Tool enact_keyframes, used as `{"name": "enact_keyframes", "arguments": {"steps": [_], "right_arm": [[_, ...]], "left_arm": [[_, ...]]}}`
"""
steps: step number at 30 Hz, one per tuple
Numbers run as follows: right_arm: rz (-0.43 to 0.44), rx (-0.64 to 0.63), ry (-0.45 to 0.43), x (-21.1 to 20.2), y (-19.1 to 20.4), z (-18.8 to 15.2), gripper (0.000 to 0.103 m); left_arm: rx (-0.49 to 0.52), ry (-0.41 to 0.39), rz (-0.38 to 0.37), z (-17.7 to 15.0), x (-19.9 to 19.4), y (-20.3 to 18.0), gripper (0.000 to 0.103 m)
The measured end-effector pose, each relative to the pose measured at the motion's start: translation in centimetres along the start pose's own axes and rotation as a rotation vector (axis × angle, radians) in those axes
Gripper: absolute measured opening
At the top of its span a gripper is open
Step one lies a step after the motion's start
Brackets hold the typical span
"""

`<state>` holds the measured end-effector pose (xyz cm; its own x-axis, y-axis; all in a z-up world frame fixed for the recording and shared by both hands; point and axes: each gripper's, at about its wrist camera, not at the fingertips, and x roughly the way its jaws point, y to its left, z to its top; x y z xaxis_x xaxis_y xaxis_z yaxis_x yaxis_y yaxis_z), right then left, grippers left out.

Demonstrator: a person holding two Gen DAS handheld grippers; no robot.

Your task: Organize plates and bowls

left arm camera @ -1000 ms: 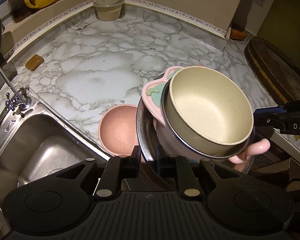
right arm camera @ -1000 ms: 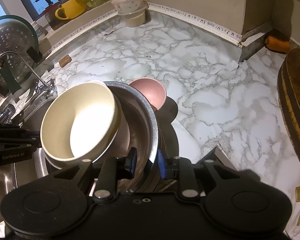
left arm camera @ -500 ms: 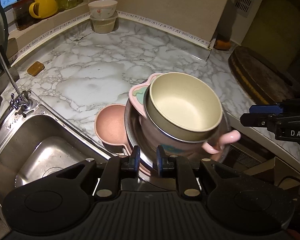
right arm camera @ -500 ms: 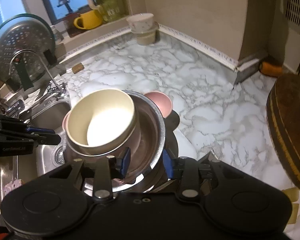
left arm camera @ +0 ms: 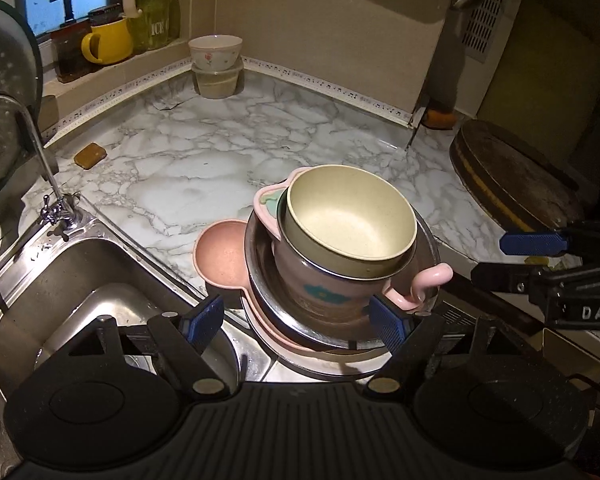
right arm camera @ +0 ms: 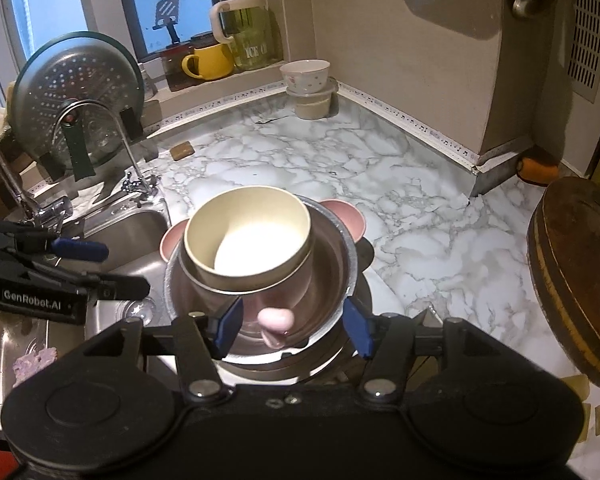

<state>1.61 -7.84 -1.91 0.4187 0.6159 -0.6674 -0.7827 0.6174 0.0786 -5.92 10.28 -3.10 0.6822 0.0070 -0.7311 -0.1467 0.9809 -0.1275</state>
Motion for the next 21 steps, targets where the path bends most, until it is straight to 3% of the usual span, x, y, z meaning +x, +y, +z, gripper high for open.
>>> {"name": "enact_keyframes", "arguments": {"steps": [9,11,13,21], "right_arm": [[0.033,0.007,-0.09,-1.9,0.7,-1.6,0.082],[0.031,-0.006,-0.122,-2.5,1.1,-1.9,0.089],[0.021,-0.003,-0.155,-3.0,1.4,-2.2,0.095],[-0.026,0.059,-0.266,-4.4,1.5,-3.2,0.103]], "left_arm": [[0.013,-0.03,0.035,-1.3,-0.5,-1.1,0.085],[0.009,-0.044,0.04,-1.5,-0.7,-1.2,0.097],[0.001,-0.057,0.028,-1.6,-1.0,-1.1,0.102],[-0.01,-0.118,0.046,-2.5,-2.3,-1.5,0.102]]}}
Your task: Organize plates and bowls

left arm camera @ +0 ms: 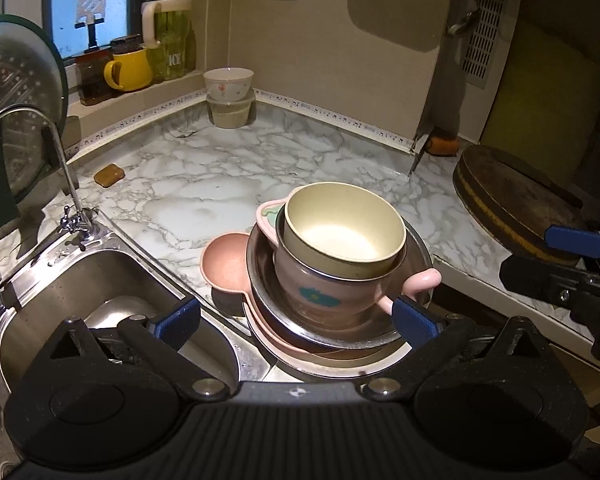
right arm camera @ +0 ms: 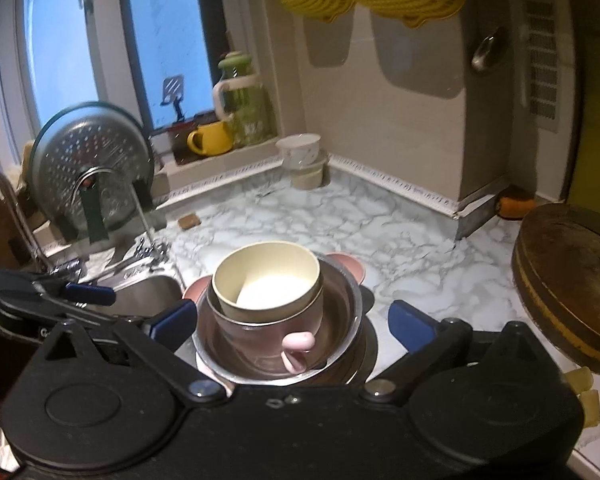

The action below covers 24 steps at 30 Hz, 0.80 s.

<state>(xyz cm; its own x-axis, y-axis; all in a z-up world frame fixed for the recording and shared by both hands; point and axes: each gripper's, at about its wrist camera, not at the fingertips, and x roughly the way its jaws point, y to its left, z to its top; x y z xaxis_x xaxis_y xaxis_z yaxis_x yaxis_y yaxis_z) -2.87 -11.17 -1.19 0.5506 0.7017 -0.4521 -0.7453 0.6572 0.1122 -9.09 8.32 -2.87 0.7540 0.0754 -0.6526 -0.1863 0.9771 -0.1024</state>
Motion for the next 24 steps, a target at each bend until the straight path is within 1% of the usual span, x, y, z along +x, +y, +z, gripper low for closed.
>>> {"name": "enact_keyframes", "arguments": {"steps": [10,12,17,24], "right_arm": [[-0.03,0.014,-0.043,-0.8,0.8,-1.1,0.103],[-0.031,0.038,-0.041,-0.9,0.7,-1.2,0.103],[-0.03,0.064,-0.038,-0.9,0.6,-1.5,0.103],[-0.041,0.065,-0.051,-0.8,0.9,-1.4,0.103]], "left_arm": [[0.002,-0.035,0.032,-0.7,-0.7,-0.5,0.102],[-0.005,-0.046,0.048,-0.8,-0.8,-0.5,0.102],[-0.03,-0.056,0.047,-0.9,-1.1,-0.3,0.102],[-0.004,-0.087,0.058,-0.1,-1.4,-0.4,0.102]]}}
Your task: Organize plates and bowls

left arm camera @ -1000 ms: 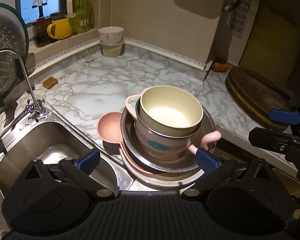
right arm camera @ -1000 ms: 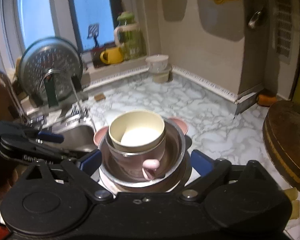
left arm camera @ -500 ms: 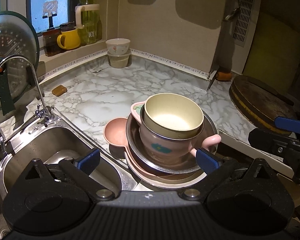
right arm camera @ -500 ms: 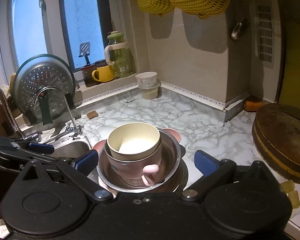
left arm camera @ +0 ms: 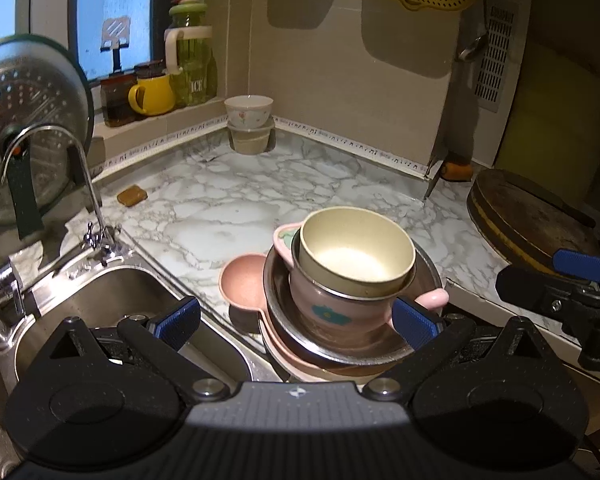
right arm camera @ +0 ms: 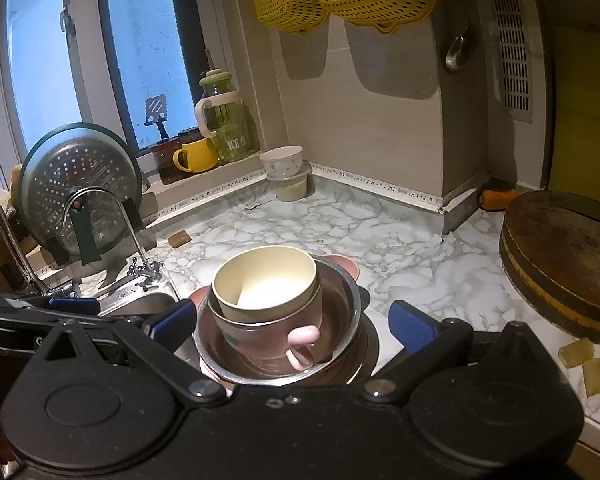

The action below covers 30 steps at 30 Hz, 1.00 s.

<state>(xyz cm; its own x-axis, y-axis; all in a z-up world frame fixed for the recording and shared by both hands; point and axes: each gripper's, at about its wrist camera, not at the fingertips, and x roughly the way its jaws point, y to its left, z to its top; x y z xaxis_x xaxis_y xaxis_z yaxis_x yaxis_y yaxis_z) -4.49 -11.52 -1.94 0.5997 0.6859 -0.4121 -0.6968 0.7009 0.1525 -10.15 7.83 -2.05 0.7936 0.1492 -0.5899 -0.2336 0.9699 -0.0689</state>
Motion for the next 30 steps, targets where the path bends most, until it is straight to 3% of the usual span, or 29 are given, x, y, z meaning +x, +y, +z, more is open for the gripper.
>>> {"name": "enact_keyframes", "arguments": {"steps": [11,30], "right_arm": [[-0.009,0.046,-0.043,0.2,-0.3,1.4,0.103],[-0.015,0.068,-0.024,-0.1,-0.5,1.1,0.103]], "left_arm": [[0.013,-0.043,0.002,1.8,-0.6,-0.4,0.102],[0.011,-0.019,-0.017,1.6,-1.2,-1.2,0.102]]}}
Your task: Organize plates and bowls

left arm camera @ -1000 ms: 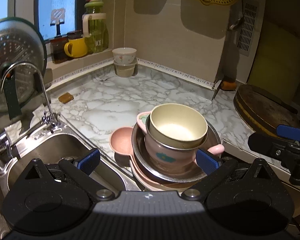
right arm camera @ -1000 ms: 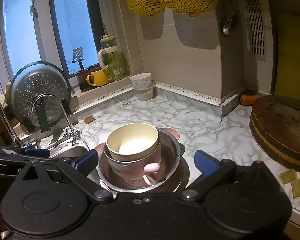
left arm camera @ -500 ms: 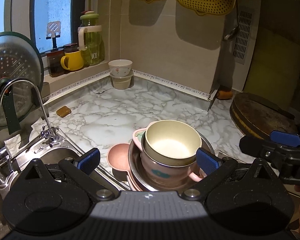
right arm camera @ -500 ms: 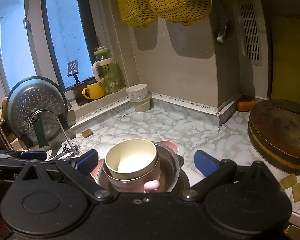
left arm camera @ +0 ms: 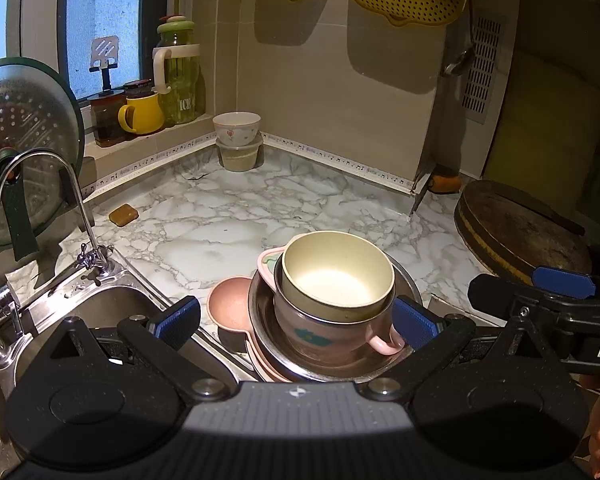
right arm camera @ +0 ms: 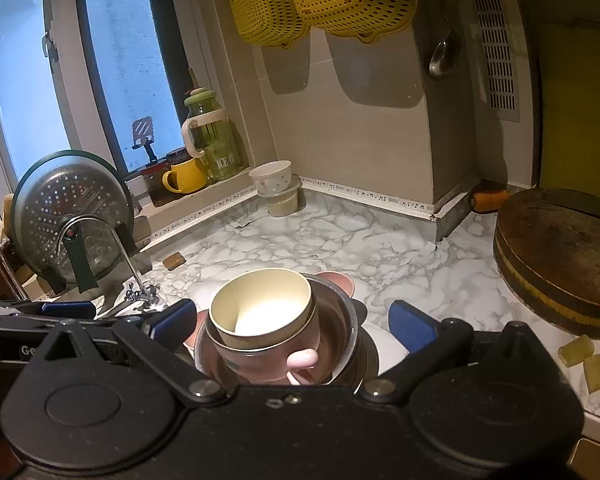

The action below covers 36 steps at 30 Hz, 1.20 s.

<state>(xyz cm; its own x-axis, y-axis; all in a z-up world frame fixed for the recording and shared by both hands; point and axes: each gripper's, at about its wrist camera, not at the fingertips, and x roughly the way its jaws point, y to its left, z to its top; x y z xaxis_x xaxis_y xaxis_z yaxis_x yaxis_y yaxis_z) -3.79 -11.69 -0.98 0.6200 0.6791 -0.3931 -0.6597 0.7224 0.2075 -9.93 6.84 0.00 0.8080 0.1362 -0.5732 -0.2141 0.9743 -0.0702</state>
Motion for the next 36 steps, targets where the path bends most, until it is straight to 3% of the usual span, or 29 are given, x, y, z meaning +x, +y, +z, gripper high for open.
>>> {"name": "enact_keyframes", "arguments": {"steps": [15,27,36], "right_arm": [[0.0,0.009,0.007,-0.2,0.3,-0.4,0.103],[-0.055,0.039,0.041,0.1,-0.8,-0.7,0.103],[-0.039,0.034,0.048,0.0,-1.1,-0.8,0.103]], "left_arm": [[-0.019,0.01,-0.056,-0.3,0.2,0.1,0.102],[-0.027,-0.007,-0.036,-0.3,0.1,0.0,0.102],[-0.017,-0.013,-0.031,-0.2,0.1,-0.5,0.102]]}}
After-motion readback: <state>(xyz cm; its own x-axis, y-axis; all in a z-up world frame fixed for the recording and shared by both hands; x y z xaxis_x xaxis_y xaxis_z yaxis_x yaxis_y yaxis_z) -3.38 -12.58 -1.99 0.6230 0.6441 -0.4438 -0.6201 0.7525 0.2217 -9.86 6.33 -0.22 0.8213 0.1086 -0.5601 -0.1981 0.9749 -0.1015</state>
